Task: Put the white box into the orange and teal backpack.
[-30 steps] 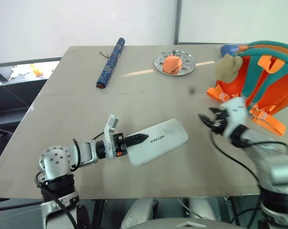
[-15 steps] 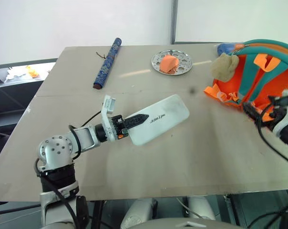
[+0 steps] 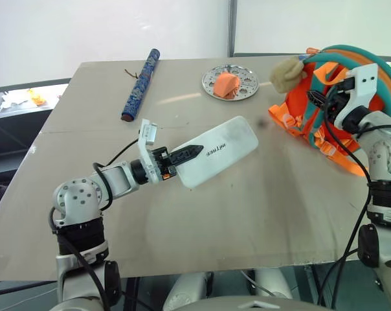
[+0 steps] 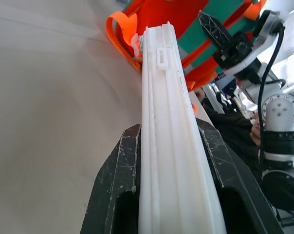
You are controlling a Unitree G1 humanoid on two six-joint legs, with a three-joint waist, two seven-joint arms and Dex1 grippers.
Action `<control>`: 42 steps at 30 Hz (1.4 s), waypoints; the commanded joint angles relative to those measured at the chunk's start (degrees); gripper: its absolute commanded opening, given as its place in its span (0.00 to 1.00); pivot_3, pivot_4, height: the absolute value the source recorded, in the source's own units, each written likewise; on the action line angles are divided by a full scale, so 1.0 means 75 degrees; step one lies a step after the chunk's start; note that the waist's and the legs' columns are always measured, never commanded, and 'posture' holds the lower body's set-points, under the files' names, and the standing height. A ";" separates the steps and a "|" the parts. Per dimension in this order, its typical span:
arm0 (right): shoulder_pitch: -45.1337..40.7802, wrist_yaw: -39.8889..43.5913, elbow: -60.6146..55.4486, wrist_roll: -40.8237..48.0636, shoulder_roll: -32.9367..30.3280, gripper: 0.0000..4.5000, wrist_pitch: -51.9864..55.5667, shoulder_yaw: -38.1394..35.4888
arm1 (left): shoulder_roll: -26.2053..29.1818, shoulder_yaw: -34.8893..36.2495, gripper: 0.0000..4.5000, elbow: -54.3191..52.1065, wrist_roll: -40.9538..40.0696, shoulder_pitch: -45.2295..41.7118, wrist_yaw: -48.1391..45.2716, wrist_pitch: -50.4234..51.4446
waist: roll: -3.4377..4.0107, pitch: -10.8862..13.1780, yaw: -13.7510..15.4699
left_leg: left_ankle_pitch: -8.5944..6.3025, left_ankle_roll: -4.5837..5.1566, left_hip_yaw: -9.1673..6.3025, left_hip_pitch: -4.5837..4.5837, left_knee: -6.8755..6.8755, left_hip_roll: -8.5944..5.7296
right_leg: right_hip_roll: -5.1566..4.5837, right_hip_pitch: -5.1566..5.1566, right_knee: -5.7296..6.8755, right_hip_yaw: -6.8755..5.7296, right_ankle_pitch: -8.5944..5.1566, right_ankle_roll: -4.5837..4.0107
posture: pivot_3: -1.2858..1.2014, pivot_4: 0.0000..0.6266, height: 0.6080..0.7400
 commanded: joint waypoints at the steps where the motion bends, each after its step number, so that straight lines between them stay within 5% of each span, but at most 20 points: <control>1: -0.0226 0.0537 -0.0453 0.0338 -0.0115 0.01 -0.0411 -0.0047 | -0.0066 0.0411 0.16 -0.0352 -0.0482 0.0043 0.0217 -0.0321 | 0.0001 0.0001 -0.0004 | 0.0000 0.0000 -0.0001 0.0001 0.0000 0.0000 | 0.0000 0.0000 0.0002 -0.0002 0.0000 0.0000 | 0.52 0.24 0.93; 6: -0.0454 0.1681 -0.2506 0.2617 -0.0249 0.01 0.1080 -0.0288 | -0.0132 0.1334 0.16 0.0591 -0.1348 -0.0464 0.1073 -0.0785 | 0.0023 0.0040 -0.0008 | 0.0000 -0.0001 -0.0010 0.0004 0.0007 0.0009 | 0.0005 -0.0004 0.0024 -0.0004 0.0006 -0.0007 | 0.52 0.24 0.93; 11: 0.0484 0.1885 -0.4136 0.4049 -0.1000 0.01 0.2365 -0.0579 | 0.0526 0.0898 0.16 0.0471 -0.0655 -0.0788 0.0455 -0.1219 | 0.0016 0.0065 0.0047 | -0.0001 -0.0003 -0.0033 -0.0008 0.0000 0.0008 | 0.0004 -0.0005 0.0003 -0.0030 0.0005 -0.0008 | 0.52 0.24 0.93; 19: 0.2946 0.1789 -0.4899 0.3534 -0.2270 0.01 0.2229 -0.1071 | 0.2205 -0.0986 0.16 -0.0602 0.1354 -0.0752 -0.2730 -0.2639 | 0.0010 0.0076 0.0216 | -0.0010 0.0016 -0.0037 -0.0039 0.0019 -0.0025 | -0.0022 -0.0005 -0.0031 -0.0055 0.0008 -0.0007 | 0.52 0.24 0.93; 24: 0.3704 0.1804 -0.4982 0.3511 -0.2560 0.01 0.2015 -0.1589 | 0.2771 -0.1402 0.16 -0.0735 0.1481 -0.0892 -0.4091 -0.2771 | 0.0008 0.0078 0.0215 | -0.0009 0.0014 -0.0024 -0.0013 0.0022 -0.0010 | -0.0013 0.0008 0.0006 -0.0048 0.0009 -0.0009 | 0.52 0.24 0.93; 42: 0.3584 0.1542 -0.4587 0.3553 -0.2656 0.01 0.1888 -0.1457 | 0.3366 -0.0704 0.16 -0.0329 0.0278 -0.1337 -0.4834 -0.1557 | -0.0028 0.0101 0.0209 | -0.0010 0.0016 -0.0016 -0.0004 0.0020 -0.0007 | -0.0009 0.0007 0.0009 -0.0037 0.0009 -0.0009 | 0.52 0.24 0.93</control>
